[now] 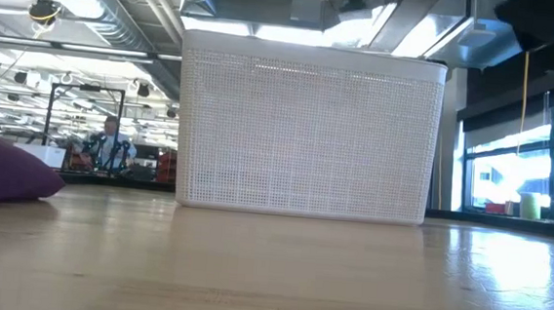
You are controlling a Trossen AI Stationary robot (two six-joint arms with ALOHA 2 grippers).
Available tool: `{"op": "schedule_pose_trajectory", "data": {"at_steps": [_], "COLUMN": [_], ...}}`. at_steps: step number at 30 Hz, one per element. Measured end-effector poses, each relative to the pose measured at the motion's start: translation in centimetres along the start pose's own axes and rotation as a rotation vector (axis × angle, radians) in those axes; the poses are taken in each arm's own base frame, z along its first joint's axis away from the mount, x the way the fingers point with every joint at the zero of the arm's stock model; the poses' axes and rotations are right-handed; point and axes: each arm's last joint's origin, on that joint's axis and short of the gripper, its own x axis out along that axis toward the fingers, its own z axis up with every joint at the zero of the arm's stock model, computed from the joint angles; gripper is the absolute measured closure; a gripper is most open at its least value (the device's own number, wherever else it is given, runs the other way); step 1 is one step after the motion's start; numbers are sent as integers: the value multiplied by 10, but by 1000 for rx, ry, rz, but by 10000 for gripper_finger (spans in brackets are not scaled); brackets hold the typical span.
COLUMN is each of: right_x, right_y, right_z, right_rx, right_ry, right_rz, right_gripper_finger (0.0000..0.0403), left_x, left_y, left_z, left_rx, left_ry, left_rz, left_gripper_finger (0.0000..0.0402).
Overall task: Pick & place medical supplies in basket/bin
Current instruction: Return to Home Position
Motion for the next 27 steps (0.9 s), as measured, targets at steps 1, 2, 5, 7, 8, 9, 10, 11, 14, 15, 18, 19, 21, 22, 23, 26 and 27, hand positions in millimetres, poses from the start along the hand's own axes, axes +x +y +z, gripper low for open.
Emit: {"op": "schedule_pose_trajectory", "data": {"at_steps": [1,2,5,7,8,9,10,11,14,15,18,19,21,22,23,26,27], "right_x": [-4,-8,-24,-32,-36,-39,-41,-44,-47,-48,-49,-50,-53,-54,-55,-57,-58], "right_y": [-6,-12,-29,-40,-46,-50,-55,-59,-70,-73,-79,-80,-83,-83,-84,-87,-88], "right_z": [-3,-6,-11,-20,-26,-32,-38,-44,-62,-67,-77,-77,-75,-74,-73,-73,-74], "right_rx": [-2,-2,-9,-19,-14,-8,3,20,64,82,86,82,62,55,45,18,14], "right_ry": [-13,-29,-147,-217,-242,-267,-291,-312,-343,-354,-384,-393,-416,-431,-444,-455,-450], "right_rz": [18,47,160,213,232,238,236,233,217,214,196,190,175,171,165,146,137], "right_gripper_finger": [99,99,99,99,99,99,99,99,99,99,99,99,99,99,99,99,99], "left_x": [-3,-5,-8,-14,-16,-18,-19,-19,-23,-25,-23,-22,-22,-22,-22,-20,-19], "left_y": [-6,-12,-30,-44,-51,-57,-62,-67,-80,-84,-94,-96,-101,-103,-105,-112,-114], "left_z": [-7,-15,-49,-69,-80,-92,-105,-118,-155,-167,-204,-215,-234,-242,-252,-276,-283], "left_rx": [-18,-35,-77,-83,-87,-99,-115,-131,-188,-206,-221,-220,-232,-244,-258,-270,-275], "left_ry": [-9,-23,-76,-164,-209,-248,-276,-306,-406,-443,-510,-534,-596,-625,-643,-669,-678], "left_rz": [29,63,142,177,196,219,247,283,387,416,486,506,552,577,602,640,642], "left_gripper_finger": [190,190,191,190,190,190,190,191,191,191,190,190,191,191,191,190,190]}}
